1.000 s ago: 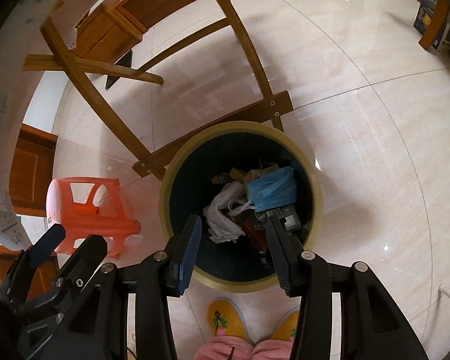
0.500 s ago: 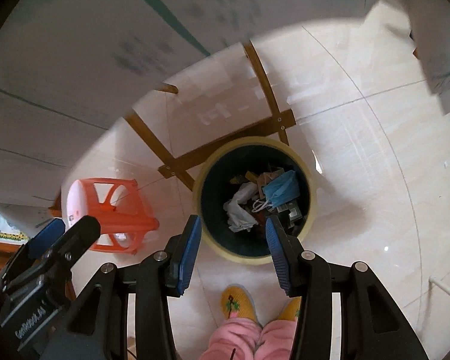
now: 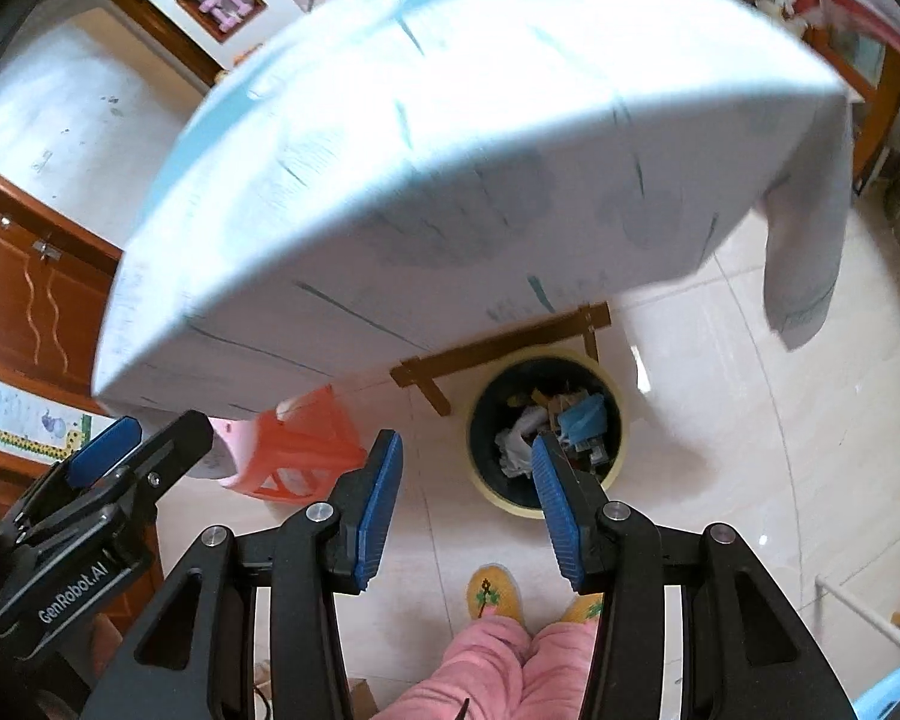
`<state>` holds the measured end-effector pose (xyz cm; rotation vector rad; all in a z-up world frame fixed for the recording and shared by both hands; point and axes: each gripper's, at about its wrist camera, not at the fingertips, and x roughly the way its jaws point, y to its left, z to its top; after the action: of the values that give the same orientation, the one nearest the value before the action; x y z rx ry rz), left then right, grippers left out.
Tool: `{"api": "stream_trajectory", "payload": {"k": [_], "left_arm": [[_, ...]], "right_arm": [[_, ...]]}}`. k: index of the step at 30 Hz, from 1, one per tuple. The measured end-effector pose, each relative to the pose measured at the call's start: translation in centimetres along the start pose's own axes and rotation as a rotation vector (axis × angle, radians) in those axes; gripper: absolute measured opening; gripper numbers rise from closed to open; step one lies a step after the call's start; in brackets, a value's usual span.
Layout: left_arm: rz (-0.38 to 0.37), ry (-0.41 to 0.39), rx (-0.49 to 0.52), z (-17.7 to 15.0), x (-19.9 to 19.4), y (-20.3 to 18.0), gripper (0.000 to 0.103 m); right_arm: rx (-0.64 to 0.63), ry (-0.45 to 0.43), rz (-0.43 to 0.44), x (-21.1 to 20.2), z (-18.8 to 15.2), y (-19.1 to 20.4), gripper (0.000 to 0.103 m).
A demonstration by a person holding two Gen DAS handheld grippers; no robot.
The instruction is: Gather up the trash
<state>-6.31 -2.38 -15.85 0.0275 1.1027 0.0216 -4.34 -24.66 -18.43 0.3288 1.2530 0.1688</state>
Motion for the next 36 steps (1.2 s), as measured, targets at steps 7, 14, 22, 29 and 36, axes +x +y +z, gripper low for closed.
{"api": "stream_trajectory", "payload": {"k": [7, 14, 22, 29, 36], "left_arm": [[0.019, -0.052, -0.023, 1.9, -7.5, 0.7, 0.081], [0.032, -0.133, -0.043, 3.8, -13.4, 0.7, 0.081], [0.033, -0.183, -0.079, 4.1, -17.5, 0.8, 0.082], [0.044, -0.204, -0.090, 4.0, -18.9, 0.9, 0.082], [0.049, -0.221, -0.081, 4.0, -19.5, 0.5, 0.082]], "right_arm": [[-0.069, -0.058, -0.008, -8.3, 1.8, 3.7, 0.053], [-0.083, -0.135, -0.007, -15.4, 3.5, 5.5, 0.058], [-0.093, -0.214, 0.002, -20.8, 3.4, 7.3, 0.062], [-0.121, -0.234, -0.006, -22.4, 2.8, 8.2, 0.063], [-0.135, -0.275, -0.024, -23.5, 2.4, 8.4, 0.065]]}}
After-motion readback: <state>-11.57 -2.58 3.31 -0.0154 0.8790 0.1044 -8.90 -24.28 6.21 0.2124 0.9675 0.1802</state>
